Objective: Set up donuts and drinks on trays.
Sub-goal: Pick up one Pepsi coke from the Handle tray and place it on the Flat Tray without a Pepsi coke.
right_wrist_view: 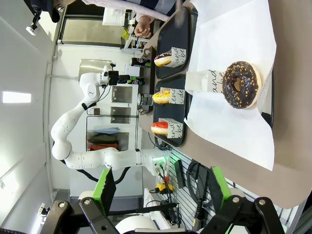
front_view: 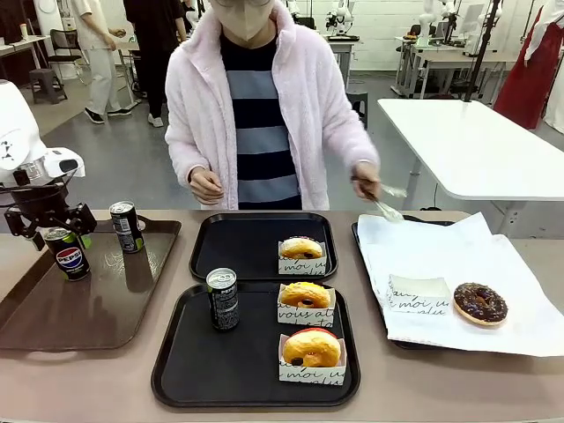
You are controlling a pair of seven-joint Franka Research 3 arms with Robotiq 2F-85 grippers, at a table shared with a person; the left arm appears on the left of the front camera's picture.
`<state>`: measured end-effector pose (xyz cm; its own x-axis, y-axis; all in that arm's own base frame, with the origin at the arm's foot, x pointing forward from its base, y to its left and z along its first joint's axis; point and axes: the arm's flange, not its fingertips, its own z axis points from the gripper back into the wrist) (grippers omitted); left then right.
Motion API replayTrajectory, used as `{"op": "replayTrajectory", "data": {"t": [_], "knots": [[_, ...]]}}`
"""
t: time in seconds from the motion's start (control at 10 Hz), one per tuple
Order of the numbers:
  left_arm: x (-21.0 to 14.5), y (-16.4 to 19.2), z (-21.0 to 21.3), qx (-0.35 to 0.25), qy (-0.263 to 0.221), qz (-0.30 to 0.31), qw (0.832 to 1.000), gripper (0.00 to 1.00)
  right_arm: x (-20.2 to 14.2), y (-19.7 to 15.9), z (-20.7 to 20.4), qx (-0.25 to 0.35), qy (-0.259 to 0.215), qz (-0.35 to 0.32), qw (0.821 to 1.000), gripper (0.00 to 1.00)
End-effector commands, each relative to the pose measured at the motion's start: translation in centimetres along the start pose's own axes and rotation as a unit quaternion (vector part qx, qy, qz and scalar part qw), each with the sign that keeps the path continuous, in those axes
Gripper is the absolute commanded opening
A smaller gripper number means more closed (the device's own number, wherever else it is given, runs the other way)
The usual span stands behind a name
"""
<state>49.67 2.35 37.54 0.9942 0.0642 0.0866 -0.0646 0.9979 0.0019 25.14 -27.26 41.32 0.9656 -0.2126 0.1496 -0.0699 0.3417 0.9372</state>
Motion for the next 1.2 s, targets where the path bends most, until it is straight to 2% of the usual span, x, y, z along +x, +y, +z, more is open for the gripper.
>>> {"op": "replayTrajectory", "data": {"t": [0.0,0.1,0.2,0.4,0.5,0.7,0.8,1.0,1.1], "knots": [[0.7,-0.2,0.1,-0.008,0.002,0.001,1.000,0.45,0.1,0.0,0.1,0.007,-0.002,0.007,1.000,1.00],[0.5,-0.2,0.3,-0.010,-0.001,0.001,1.000,0.10,0.1,0.0,0.1,0.007,-0.002,0.007,1.000,1.00],[0.5,-0.1,0.5,-0.011,-0.002,0.001,1.000,0.00,0.1,0.0,0.1,0.007,-0.002,0.007,1.000,1.00],[0.5,0.0,0.6,-0.011,-0.002,0.004,1.000,0.00,0.1,0.0,0.1,0.007,-0.002,0.007,1.000,1.00],[0.5,0.1,0.7,-0.012,-0.002,0.003,1.000,0.10,0.1,0.0,0.1,0.007,-0.002,0.007,1.000,1.00],[0.4,0.1,1.5,-0.019,-0.006,0.005,1.000,0.00,0.1,0.0,0.1,0.007,-0.002,0.007,1.000,1.00],[0.3,0.1,2.5,-0.019,-0.003,0.012,1.000,0.00,0.1,0.0,0.1,0.007,-0.002,0.007,1.000,1.00],[-1.2,-0.3,7.3,-0.036,-0.003,0.005,0.999,0.00,0.1,0.0,0.1,0.007,-0.002,0.007,1.000,1.00],[-2.3,-0.5,9.7,-0.055,0.019,0.003,0.998,0.00,0.1,0.0,0.1,0.007,-0.002,0.007,1.000,1.00]]}}
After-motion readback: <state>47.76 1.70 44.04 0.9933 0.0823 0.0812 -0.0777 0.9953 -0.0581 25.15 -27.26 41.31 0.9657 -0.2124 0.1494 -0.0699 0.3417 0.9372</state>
